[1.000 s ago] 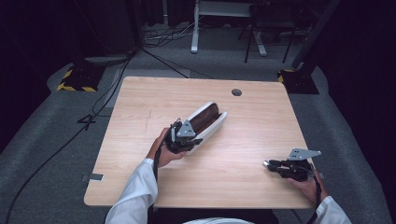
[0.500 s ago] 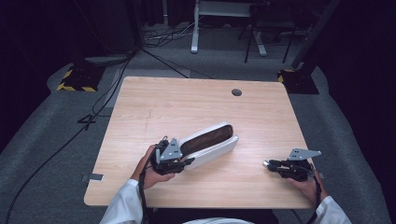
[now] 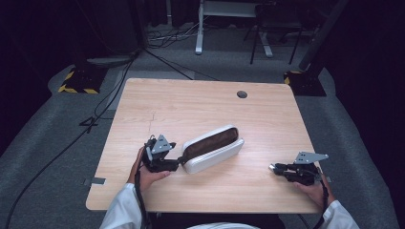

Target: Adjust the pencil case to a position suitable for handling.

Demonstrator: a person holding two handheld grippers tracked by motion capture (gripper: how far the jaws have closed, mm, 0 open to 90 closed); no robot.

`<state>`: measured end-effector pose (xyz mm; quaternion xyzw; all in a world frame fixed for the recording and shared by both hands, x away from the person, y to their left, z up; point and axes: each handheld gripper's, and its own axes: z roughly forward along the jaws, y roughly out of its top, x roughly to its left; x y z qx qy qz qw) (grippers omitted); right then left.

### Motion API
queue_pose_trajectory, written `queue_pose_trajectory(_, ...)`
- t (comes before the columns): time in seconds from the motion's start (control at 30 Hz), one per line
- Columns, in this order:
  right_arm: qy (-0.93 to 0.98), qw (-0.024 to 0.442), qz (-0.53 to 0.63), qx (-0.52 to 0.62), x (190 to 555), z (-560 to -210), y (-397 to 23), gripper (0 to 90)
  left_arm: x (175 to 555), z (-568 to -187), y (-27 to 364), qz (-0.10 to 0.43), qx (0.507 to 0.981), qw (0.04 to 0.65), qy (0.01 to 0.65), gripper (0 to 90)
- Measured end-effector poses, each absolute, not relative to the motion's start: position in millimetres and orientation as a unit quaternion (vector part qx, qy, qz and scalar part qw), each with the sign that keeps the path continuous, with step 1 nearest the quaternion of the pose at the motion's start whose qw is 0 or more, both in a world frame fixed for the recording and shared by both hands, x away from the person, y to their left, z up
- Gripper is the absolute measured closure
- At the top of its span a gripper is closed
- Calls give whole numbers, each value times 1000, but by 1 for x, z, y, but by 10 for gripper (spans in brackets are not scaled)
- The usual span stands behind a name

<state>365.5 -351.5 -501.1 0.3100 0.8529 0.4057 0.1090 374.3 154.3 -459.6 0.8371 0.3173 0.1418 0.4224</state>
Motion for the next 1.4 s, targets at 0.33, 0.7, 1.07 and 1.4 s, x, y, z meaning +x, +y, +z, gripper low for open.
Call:
queue_pose_trajectory(0.33,854,106,405,310,365,-501,-353,728,401,-463,137,97,849,452,255,707)
queue_pose_trajectory(0.7,853,111,398,319,360,-499,-362,729,436,-460,83,45,877,450,161,760)
queue_pose_trajectory(1.07,848,108,404,325,358,-500,-369,729,448,-451,75,103,880,419,198,453)
queue_pose_trajectory(1.4,851,108,403,319,361,-500,-367,732,424,-453,111,152,878,375,254,239)
